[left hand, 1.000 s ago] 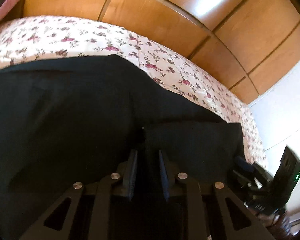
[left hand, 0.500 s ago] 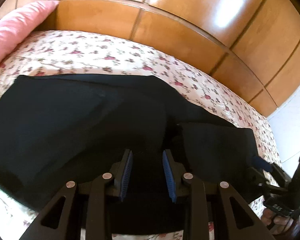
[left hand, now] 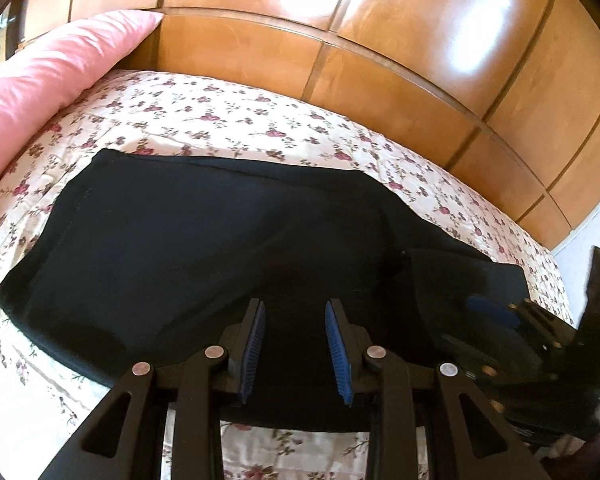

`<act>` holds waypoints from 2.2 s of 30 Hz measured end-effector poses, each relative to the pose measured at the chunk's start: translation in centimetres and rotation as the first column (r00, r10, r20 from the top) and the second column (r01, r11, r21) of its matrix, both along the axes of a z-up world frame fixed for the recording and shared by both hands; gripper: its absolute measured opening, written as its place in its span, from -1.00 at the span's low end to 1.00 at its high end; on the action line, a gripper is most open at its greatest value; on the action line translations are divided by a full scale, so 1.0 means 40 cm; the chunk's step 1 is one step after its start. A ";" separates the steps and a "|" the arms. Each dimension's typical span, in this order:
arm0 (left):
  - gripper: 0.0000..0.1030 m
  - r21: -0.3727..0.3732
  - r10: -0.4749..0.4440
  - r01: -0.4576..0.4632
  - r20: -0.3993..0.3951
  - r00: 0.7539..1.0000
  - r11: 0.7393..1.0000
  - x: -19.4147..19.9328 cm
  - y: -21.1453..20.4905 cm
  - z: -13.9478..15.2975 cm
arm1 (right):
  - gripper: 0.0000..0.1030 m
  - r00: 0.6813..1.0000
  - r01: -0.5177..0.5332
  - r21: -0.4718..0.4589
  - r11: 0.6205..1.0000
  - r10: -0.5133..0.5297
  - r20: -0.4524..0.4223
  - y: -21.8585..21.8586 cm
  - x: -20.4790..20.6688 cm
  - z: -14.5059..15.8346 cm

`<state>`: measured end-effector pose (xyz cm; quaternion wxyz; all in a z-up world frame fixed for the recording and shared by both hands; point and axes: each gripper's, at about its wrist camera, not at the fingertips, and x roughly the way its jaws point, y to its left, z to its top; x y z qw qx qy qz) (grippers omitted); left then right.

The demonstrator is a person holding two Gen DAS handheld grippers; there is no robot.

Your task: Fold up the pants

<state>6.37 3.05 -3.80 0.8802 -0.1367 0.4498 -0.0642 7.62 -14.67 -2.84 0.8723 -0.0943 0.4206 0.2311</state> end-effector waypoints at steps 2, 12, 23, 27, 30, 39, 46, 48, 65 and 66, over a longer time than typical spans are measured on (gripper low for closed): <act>-0.39 -0.001 0.011 -0.011 -0.004 1.000 1.000 -0.009 0.021 -0.002 | 0.26 1.000 0.018 -0.027 0.999 -0.018 -0.017 0.017 0.024 -0.029; -0.39 -0.203 0.283 -0.303 -0.119 0.952 0.931 -0.117 0.313 -0.024 | 0.35 0.998 0.060 -0.026 0.998 -0.060 0.011 0.025 0.040 -0.035; -0.15 -0.455 0.567 -0.599 -0.224 0.793 0.659 -0.244 0.531 -0.131 | 0.59 0.992 0.116 0.190 0.975 -0.124 0.027 -0.052 -0.054 0.051; -0.12 -0.457 0.560 -0.613 -0.264 0.785 0.644 -0.198 0.509 -0.159 | 0.63 0.990 0.133 0.209 0.969 -0.141 0.023 -0.070 -0.072 0.059; -0.10 -0.431 0.574 -0.622 -0.254 0.779 0.654 -0.172 0.489 -0.154 | 0.64 0.989 0.140 0.205 0.969 -0.148 0.025 -0.077 -0.086 0.059; -0.53 -0.362 0.556 -0.597 -0.223 0.801 0.715 -0.121 0.468 -0.141 | 0.64 0.986 0.162 0.210 0.964 -0.165 0.000 -0.092 -0.094 0.041; -0.77 -0.293 0.480 -0.464 -0.020 0.877 0.836 -0.091 0.389 -0.048 | 0.64 0.983 0.178 0.224 0.958 -0.181 -0.006 -0.109 -0.098 0.042; -0.77 -0.262 0.374 -0.337 0.104 0.922 0.904 -0.078 0.323 0.016 | 0.64 0.982 0.187 0.246 0.951 -0.189 -0.017 -0.121 -0.095 0.046; -0.77 0.025 -0.322 0.325 0.225 0.919 0.945 -0.049 -0.121 0.024 | 0.78 0.940 0.257 0.734 0.629 0.014 -0.340 -0.215 0.059 0.036; -0.77 0.027 -0.321 0.323 0.225 0.920 0.946 -0.050 -0.122 0.024 | 0.78 0.933 0.257 0.745 0.616 0.042 -0.357 -0.196 0.077 0.027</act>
